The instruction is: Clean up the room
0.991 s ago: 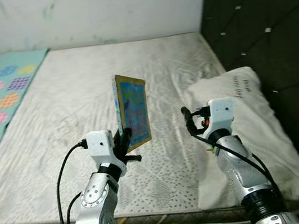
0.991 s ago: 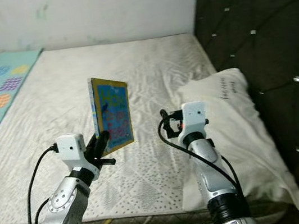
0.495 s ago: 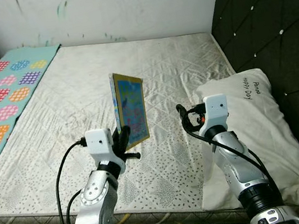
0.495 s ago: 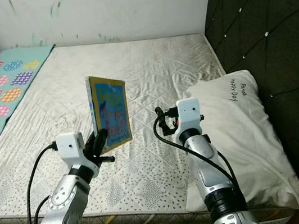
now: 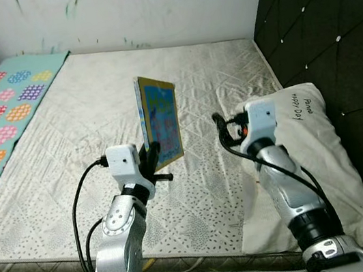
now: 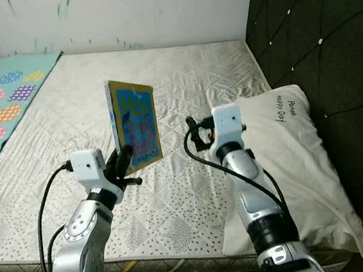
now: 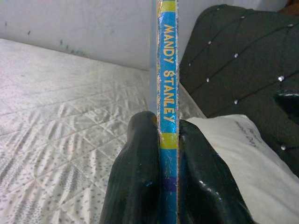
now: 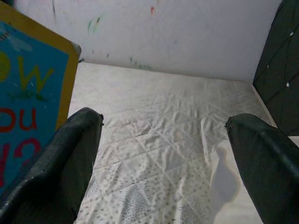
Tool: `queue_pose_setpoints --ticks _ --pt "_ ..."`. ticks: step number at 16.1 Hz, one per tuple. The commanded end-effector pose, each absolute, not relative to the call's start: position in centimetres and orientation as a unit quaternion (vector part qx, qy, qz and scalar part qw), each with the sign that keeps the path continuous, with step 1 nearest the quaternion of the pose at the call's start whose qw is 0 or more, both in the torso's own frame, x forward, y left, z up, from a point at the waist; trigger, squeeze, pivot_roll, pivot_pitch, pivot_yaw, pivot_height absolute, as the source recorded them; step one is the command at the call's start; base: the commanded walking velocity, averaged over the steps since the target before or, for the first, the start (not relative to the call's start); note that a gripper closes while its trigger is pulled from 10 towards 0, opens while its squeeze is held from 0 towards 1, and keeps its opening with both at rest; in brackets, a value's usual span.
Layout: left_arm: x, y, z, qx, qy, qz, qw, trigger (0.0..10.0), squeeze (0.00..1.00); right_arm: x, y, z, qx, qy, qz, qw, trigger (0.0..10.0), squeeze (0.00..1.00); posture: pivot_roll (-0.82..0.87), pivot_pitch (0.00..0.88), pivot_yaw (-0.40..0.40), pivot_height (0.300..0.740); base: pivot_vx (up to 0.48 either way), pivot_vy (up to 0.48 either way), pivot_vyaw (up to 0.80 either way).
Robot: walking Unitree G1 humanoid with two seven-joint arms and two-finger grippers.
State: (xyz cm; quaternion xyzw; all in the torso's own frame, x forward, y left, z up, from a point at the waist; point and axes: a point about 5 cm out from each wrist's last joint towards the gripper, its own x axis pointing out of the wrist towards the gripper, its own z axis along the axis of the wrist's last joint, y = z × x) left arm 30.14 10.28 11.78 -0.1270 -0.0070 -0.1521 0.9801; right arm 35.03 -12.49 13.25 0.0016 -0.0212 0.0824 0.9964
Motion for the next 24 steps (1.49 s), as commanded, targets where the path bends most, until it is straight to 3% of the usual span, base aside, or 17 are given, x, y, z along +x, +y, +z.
queue_pose_setpoints --ticks 1,11,18,22,24 --pt "30.6 10.1 13.1 -0.123 -0.039 -0.153 0.98 10.0 0.0 35.2 -12.5 13.8 -0.004 -0.025 0.082 0.996 10.0 0.0 -0.1 0.0 -0.047 0.74 0.0 0.0 0.0" --pt "30.4 11.0 12.6 -0.14 -0.035 -0.103 0.984 10.0 0.0 33.5 -13.7 12.7 -0.014 -0.015 0.066 0.998 10.0 0.0 -0.15 0.0 -0.039 0.74 0.0 0.0 0.0" --pt "30.1 11.6 12.1 -0.138 -0.02 -0.094 0.986 10.0 0.0 33.6 -14.0 12.2 -0.007 -0.004 0.054 0.999 10.0 0.0 -0.13 0.0 -0.006 0.74 0.0 0.0 -0.79" --pt "28.2 14.6 10.1 -0.118 0.005 -0.041 0.992 10.0 0.0 31.8 -14.0 13.5 0.008 -0.039 0.085 0.996 10.0 0.0 -0.15 0.0 -0.014 0.74 0.0 0.0 0.0" --pt "26.3 15.9 9.5 -0.119 0.01 -0.041 0.992 10.0 0.0 30.9 -16.0 12.0 -0.023 -0.014 0.046 0.999 10.0 0.0 -0.15 0.0 -0.026 0.74 0.0 0.0 0.0"
